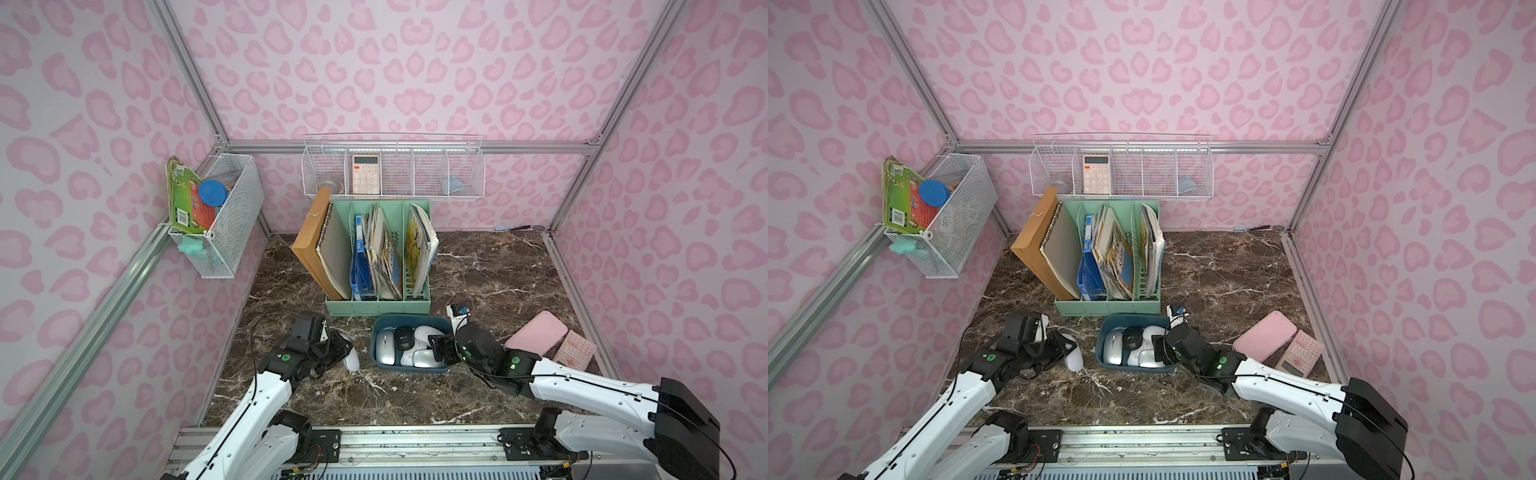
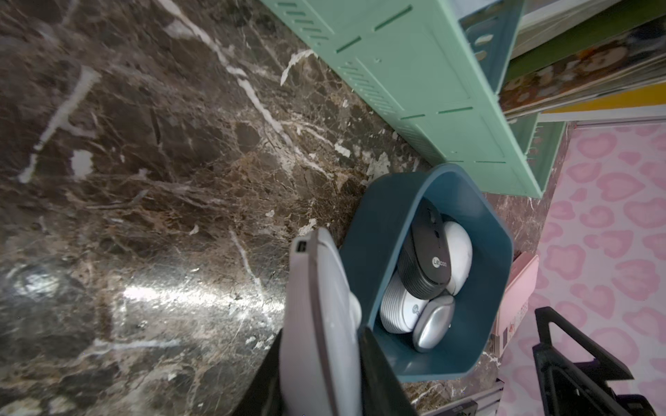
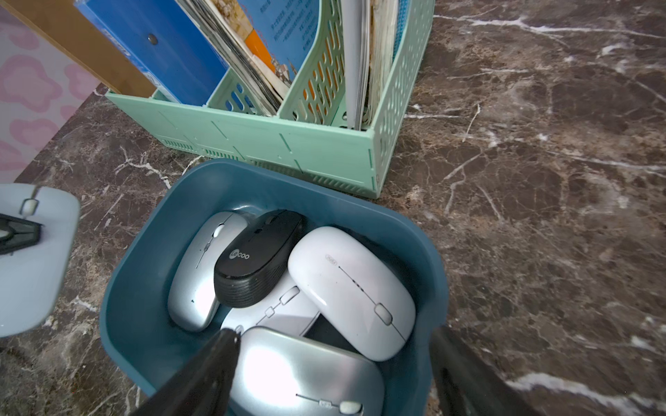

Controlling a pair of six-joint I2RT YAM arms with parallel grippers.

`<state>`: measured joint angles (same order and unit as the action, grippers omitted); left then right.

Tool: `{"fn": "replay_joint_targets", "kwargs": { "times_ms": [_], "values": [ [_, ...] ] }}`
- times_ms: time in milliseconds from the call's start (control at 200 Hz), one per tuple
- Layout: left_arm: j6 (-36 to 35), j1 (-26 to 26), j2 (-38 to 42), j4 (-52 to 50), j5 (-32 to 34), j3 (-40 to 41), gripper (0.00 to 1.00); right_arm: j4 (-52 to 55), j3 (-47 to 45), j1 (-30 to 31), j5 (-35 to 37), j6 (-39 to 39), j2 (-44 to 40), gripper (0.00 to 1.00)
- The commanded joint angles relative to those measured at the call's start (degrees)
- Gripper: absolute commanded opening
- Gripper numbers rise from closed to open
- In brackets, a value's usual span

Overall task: Take out the mouse from the storage box
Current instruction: Place the mouse at the center of the board.

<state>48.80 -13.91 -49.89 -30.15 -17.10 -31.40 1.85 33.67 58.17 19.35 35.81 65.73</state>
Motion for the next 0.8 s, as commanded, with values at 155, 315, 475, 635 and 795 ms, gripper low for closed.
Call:
{"fn": "replay_joint_targets", "kwargs": {
  "times_ms": [155,315,475,635,795],
  "values": [
    [-1.86,4.36,-5.15,10.46,-9.67,2.73,0.24,6.55,5.05,2.19,3.05,1.19,3.96,0.87],
    [-2.04,5.83,-7.73,11.9,-9.97,3.94,0.24,9.69,8.22,2.89,3.15,1.48,7.15,0.87],
    [-1.9,6.22,-11.83,16.83,-10.51,6.13,0.24,12.7,12.05,3.5,3.22,1.21,10.68,0.87],
    [-1.99,6.59,-17.52,21.77,-13.07,6.72,0.24,14.1,14.12,3.89,2.94,0.95,12.53,0.87],
    [-2.83,7.14,-23.26,22.95,-13.33,6.07,0.28,14.23,15.05,4.14,2.35,1.35,13.95,0.87]
  ]
}}
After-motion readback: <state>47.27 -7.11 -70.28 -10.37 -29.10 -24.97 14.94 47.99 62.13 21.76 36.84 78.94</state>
